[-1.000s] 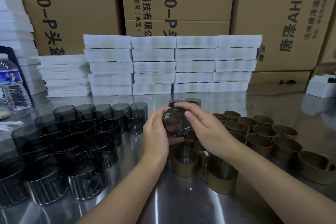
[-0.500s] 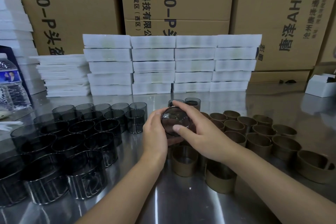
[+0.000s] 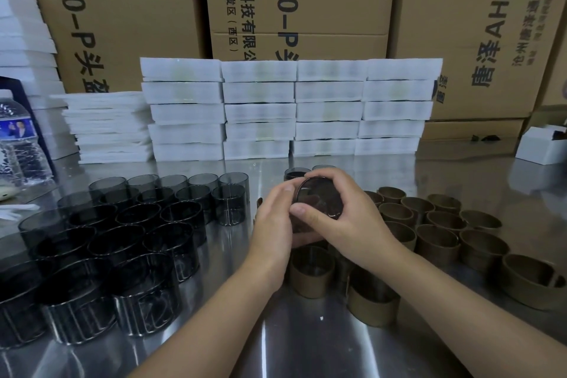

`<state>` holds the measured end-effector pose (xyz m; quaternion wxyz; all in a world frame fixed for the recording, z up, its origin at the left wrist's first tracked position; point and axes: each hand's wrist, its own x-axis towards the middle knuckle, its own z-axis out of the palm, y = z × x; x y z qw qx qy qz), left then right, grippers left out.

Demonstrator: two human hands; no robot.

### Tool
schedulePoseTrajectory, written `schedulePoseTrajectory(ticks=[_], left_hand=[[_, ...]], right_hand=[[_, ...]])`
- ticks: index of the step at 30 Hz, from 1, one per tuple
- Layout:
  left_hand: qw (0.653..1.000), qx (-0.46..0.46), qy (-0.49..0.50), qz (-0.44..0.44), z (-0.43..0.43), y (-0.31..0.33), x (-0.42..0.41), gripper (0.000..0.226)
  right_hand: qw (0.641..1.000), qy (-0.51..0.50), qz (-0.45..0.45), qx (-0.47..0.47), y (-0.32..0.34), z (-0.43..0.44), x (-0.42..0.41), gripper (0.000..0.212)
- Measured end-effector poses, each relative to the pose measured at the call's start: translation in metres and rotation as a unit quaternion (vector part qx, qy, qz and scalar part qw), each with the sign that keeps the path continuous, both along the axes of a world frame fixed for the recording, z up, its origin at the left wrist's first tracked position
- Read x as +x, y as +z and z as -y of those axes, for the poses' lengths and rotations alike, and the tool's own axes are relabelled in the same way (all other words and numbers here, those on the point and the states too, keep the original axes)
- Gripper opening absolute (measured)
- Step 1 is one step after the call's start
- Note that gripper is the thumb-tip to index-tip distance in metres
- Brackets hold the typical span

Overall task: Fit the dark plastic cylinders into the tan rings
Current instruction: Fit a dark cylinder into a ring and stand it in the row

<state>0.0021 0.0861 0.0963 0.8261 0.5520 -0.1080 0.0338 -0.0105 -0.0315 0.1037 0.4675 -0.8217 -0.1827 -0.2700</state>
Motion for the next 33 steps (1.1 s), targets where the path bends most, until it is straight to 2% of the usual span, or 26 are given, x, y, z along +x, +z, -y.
schedulePoseTrajectory(ticks=[2,6,10,14,25,26,29,33], left_hand=[[1.000,0.002,-0.026,0.005,-0.001,0.000,0.001,0.031],[0.998,0.008,-0.055,0.017,-0.002,-0.001,0.002,0.027],[0.996,0.029,-0.073,0.039,-0.002,-0.004,0.003,0.029],[0.996,0.027,-0.077,0.029,-0.001,-0.004,0.002,0.028],[0.994,-0.020,-0.108,0.000,-0.006,-0.004,0.004,0.022],[0.993,-0.022,-0.115,0.000,-0.006,-0.003,0.004,0.025],[0.991,-0.025,-0.135,0.010,-0.005,-0.005,0.003,0.051],[0.988,-0.032,-0.148,0.019,-0.004,-0.005,0.001,0.070]], right_hand=[[0.999,-0.007,0.001,0.032,0.000,0.000,0.000,0.048],[0.996,-0.002,-0.008,0.084,0.001,0.001,0.001,0.025],[0.991,0.001,-0.017,0.133,0.005,0.002,0.000,0.025],[0.985,0.015,-0.019,0.170,0.007,0.001,0.001,0.014],[0.972,-0.013,-0.046,0.230,0.008,0.003,0.005,0.036],[0.969,-0.012,-0.053,0.242,0.009,0.003,0.005,0.036],[0.958,-0.011,-0.067,0.277,0.012,0.003,0.005,0.036],[0.949,-0.009,-0.079,0.305,0.015,0.005,0.004,0.037]])
